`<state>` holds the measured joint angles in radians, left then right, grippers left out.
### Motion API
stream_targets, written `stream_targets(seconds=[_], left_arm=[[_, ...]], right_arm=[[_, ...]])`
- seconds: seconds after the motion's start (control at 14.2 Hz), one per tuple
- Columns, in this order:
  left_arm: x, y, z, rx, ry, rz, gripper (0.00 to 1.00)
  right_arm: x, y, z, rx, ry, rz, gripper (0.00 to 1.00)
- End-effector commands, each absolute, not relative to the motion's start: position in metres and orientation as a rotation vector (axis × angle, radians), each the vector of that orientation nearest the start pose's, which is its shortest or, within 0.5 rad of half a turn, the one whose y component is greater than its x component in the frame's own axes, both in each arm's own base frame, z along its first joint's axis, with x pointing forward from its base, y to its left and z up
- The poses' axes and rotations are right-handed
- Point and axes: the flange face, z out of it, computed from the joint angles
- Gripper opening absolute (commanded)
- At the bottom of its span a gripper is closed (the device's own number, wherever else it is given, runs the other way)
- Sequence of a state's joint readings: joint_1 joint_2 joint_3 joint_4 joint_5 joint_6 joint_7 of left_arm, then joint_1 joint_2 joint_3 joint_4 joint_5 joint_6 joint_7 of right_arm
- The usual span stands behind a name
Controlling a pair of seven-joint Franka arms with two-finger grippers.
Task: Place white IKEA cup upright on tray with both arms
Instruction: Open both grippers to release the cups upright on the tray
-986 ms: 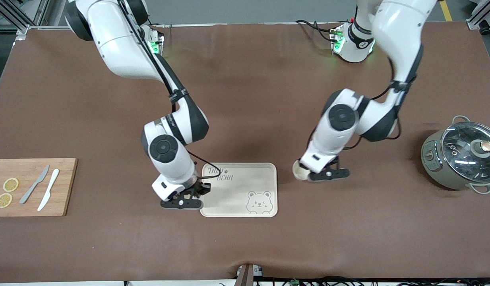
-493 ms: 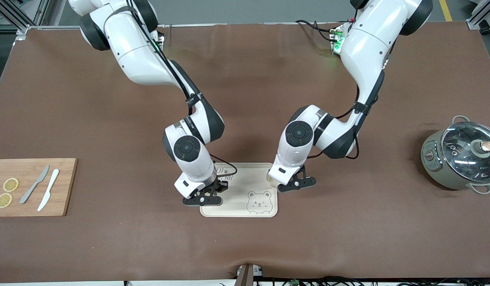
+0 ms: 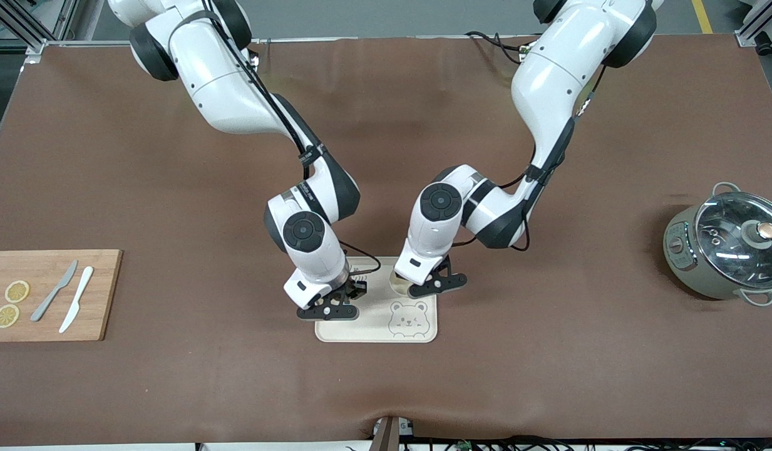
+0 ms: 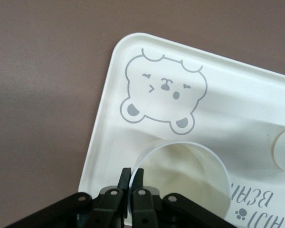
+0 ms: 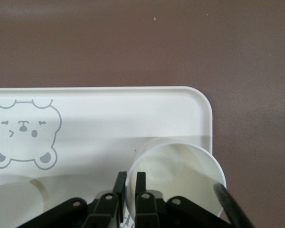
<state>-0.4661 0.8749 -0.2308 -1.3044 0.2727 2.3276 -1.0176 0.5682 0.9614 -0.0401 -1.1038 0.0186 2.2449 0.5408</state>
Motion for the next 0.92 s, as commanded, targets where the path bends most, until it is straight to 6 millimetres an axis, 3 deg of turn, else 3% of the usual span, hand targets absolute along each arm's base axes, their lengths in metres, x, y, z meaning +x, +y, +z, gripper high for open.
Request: stream_targets(seconds=[0.0, 0.07, 0.14, 0.21, 0.28, 0.56, 0.7, 0.77, 0.85], left_arm=[[0.621, -0.455, 0.23, -3.221, -0.41, -0.282, 0.0], [0.621, -0.453, 0.224, -3.216, -0.41, -0.273, 0.0], [0.621, -0.453, 0.222, -3.214, -0.405, -0.271, 0.0], [0.621, -0.452, 0.222, -3.215, -0.413, -0.268, 0.17], [0.622, -0.451, 0.223, -3.213, -0.408, -0.275, 0.99], [0.625, -0.449, 0.25, -3.213, -0.47, -0.285, 1.0], [0.626, -0.443, 0.257, -3.19, -0.48, -0.246, 1.0], [0.632, -0.435, 0.274, -3.185, -0.503, -0.25, 1.0], [0.637, -0.426, 0.29, -3.184, -0.529, -0.248, 1.0]], right_arm=[[0.68, 0.41, 0.247, -3.045, 0.025, -0.258, 0.74], [0.681, 0.41, 0.251, -3.042, 0.025, -0.264, 0.9], [0.682, 0.409, 0.255, -3.039, 0.028, -0.269, 1.0], [0.683, 0.408, 0.264, -3.033, 0.031, -0.284, 1.0], [0.685, 0.406, 0.272, -3.029, 0.036, -0.292, 1.0], [0.696, 0.389, 0.315, -2.961, 0.121, -0.309, 1.0], [0.713, 0.358, 0.337, -2.897, 0.229, -0.302, 1.0], [0.721, 0.337, 0.351, -2.892, 0.261, -0.311, 1.0], [0.725, 0.318, 0.35, -2.918, 0.286, -0.255, 1.0]])
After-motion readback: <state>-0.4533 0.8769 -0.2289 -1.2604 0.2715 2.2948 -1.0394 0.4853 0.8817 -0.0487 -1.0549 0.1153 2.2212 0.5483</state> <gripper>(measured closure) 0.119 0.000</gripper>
